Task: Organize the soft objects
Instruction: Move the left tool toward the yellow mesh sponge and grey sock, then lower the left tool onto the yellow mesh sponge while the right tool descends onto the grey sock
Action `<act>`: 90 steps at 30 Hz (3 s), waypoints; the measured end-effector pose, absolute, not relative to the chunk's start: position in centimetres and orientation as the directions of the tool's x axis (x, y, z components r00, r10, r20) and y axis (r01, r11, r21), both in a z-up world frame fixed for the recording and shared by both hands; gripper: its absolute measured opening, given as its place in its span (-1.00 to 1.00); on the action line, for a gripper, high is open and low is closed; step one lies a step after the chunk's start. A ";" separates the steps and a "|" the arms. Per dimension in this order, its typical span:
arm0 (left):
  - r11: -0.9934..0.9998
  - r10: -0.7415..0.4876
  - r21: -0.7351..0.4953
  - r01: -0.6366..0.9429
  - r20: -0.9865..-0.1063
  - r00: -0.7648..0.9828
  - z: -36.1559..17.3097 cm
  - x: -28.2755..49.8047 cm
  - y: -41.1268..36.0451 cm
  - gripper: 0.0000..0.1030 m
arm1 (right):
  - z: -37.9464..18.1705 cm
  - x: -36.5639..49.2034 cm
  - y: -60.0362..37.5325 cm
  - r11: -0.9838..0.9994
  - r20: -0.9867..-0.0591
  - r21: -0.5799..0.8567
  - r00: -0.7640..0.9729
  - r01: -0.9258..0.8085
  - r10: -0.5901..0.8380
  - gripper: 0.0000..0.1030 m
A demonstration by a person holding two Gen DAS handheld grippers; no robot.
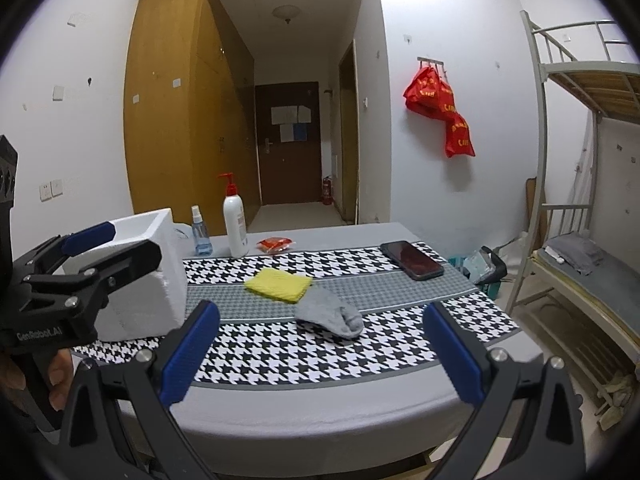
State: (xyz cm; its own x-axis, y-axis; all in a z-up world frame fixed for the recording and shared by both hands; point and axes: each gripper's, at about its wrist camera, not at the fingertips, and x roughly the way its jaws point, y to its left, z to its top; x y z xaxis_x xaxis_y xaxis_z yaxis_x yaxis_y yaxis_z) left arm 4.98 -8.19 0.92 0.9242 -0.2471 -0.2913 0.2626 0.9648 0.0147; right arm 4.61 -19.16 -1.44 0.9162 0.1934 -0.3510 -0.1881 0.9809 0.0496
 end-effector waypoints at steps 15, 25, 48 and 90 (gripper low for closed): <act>0.963 -0.245 0.016 0.268 -0.354 0.903 0.3 9.5 -10.2 0.98 | -3.1 6.9 -21.6 0.986 -0.382 0.106 0.910 -0.126 0.158 0.99; 0.971 -0.224 -0.009 0.241 -0.399 0.889 0.0 14.9 -10.6 0.98 | -4.1 9.7 -22.3 0.987 -0.422 0.107 0.893 -0.121 0.155 0.99; 0.954 -0.259 0.005 0.301 -0.495 0.829 -2.4 23.9 -10.3 0.98 | -4.9 15.5 -22.0 0.985 -0.478 0.114 0.863 -0.127 0.167 0.99; 0.990 -0.047 0.045 0.134 -0.791 0.610 -11.6 32.4 -10.3 0.46 | -7.9 20.9 -20.3 0.973 -0.617 0.127 0.752 -0.194 0.231 0.99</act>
State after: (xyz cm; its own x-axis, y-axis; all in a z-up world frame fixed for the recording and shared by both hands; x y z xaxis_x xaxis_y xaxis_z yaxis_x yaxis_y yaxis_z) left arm 32.45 -10.26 -11.63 0.6104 -0.0471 -0.7907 0.1344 0.9899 0.0448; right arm 20.86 -20.27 -7.90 0.7521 0.2307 -0.6174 -0.1944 0.9727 0.1266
